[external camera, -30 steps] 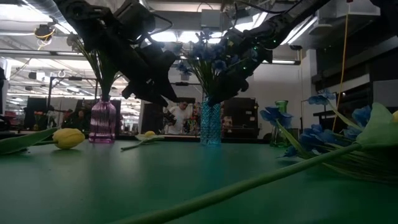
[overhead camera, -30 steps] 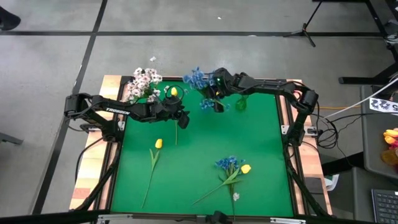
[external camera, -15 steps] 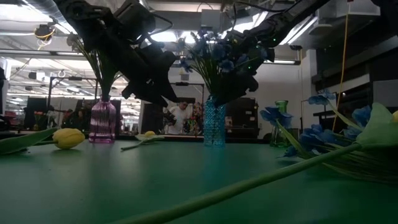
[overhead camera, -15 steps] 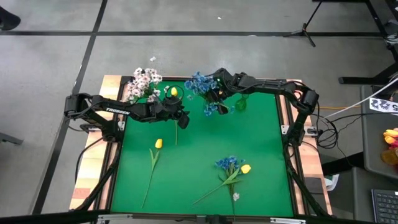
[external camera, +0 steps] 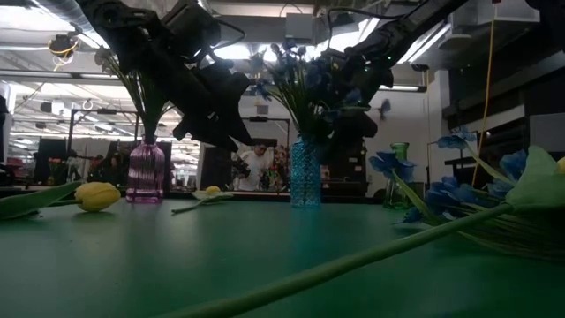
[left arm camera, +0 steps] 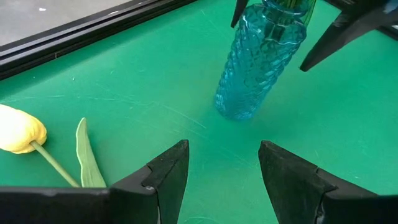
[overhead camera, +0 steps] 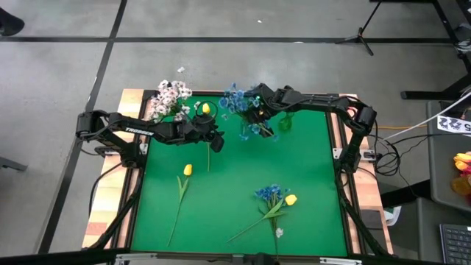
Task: Sort flowers into vase by color
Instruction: Adjust the blue flowers in the blue vase
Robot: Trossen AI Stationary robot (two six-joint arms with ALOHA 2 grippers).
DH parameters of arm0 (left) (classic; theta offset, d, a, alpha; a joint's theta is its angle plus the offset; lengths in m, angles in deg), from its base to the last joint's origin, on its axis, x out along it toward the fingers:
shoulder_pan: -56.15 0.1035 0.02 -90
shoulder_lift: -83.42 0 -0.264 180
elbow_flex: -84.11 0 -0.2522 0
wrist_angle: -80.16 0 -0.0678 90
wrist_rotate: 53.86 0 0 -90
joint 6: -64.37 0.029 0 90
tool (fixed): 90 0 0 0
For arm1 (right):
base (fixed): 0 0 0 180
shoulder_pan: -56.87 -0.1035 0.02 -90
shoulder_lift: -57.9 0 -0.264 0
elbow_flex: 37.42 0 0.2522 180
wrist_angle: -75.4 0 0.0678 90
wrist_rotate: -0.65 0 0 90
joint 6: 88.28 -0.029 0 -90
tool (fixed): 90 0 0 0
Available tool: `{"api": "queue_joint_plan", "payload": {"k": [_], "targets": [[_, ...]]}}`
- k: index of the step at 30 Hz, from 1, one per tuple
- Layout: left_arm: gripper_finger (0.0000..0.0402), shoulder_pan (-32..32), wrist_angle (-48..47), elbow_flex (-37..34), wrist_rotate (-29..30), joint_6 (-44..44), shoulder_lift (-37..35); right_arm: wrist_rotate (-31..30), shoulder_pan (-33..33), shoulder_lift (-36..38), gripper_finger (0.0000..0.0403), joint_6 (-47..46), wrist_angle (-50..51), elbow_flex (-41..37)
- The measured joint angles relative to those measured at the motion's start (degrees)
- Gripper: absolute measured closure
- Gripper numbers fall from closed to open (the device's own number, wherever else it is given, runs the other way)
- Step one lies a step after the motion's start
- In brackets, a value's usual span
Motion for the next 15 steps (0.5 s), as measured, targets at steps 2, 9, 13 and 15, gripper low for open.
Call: {"api": "queue_joint_plan", "payload": {"k": [2,9,13,15], "targets": [[0.0210,0.00,0.00,0.00,0.00,-0.01,0.00,-1.17,0.00,0.00,0.0013,0.01,0.05,0.00],[0.0210,0.00,-0.50,-0.04,0.00,0.00,0.00,-1.58,0.00,0.40,0.0013,0.04,1.90,0.00],[0.0210,0.00,-0.49,-0.04,0.00,0.02,0.00,-1.67,0.02,2.70,0.0013,0.44,2.40,0.02],[0.0210,0.01,-0.48,-0.04,0.00,0.02,0.00,-2.57,0.12,4.11,0.0013,0.88,2.49,0.02]]}}
